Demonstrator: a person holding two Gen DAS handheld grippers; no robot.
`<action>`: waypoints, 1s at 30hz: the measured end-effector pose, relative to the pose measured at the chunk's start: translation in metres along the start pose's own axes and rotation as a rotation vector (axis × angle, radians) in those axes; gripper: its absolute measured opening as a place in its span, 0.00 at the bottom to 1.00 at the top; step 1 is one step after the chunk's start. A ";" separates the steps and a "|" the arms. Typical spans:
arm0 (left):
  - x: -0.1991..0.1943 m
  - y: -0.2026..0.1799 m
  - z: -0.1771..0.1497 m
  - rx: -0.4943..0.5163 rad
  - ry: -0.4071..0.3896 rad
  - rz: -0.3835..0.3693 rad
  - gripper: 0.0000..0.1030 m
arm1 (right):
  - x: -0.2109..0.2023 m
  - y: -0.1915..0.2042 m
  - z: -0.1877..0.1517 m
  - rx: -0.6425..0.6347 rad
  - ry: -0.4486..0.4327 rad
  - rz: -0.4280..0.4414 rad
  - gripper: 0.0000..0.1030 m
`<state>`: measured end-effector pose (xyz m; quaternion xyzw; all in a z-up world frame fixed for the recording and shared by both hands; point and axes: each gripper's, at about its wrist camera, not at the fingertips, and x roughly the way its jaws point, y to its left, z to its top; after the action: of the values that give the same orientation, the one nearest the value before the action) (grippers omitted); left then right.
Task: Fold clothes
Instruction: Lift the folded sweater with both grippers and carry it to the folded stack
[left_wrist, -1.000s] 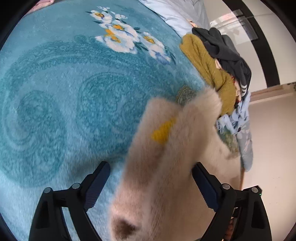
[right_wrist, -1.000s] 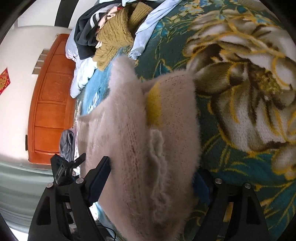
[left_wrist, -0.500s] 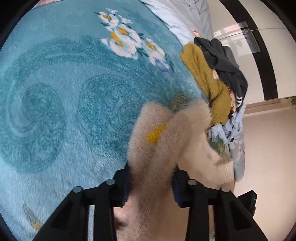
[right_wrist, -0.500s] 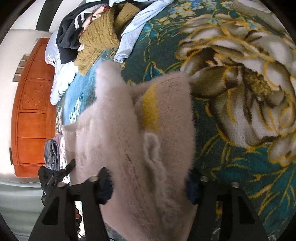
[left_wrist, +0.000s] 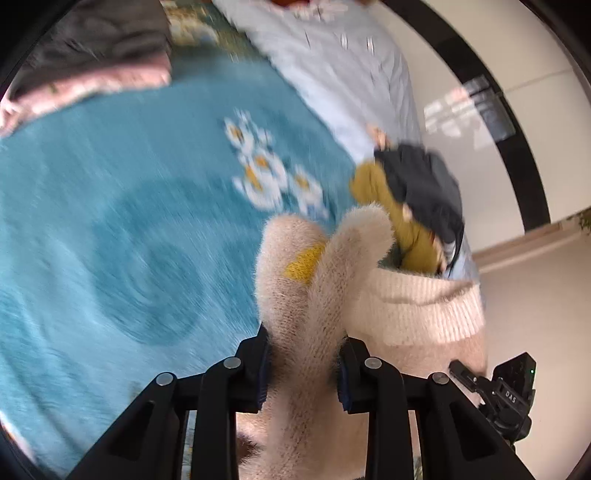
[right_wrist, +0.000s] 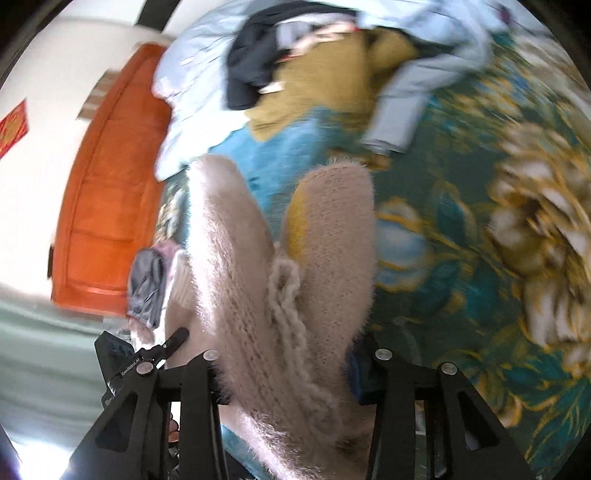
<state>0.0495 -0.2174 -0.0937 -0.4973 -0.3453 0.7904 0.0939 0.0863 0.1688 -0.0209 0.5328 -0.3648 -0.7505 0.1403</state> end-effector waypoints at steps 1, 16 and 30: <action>-0.014 0.004 0.008 -0.021 -0.032 -0.008 0.29 | 0.004 0.013 0.006 -0.025 0.007 0.012 0.41; -0.190 0.104 0.122 -0.088 -0.386 0.010 0.29 | 0.117 0.288 0.058 -0.418 0.112 0.167 0.41; -0.249 0.243 0.205 -0.204 -0.659 0.008 0.29 | 0.277 0.519 0.056 -0.810 0.140 0.190 0.41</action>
<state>0.0433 -0.6132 -0.0147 -0.2234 -0.4322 0.8704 -0.0761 -0.1650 -0.3351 0.1568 0.4483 -0.0772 -0.7791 0.4314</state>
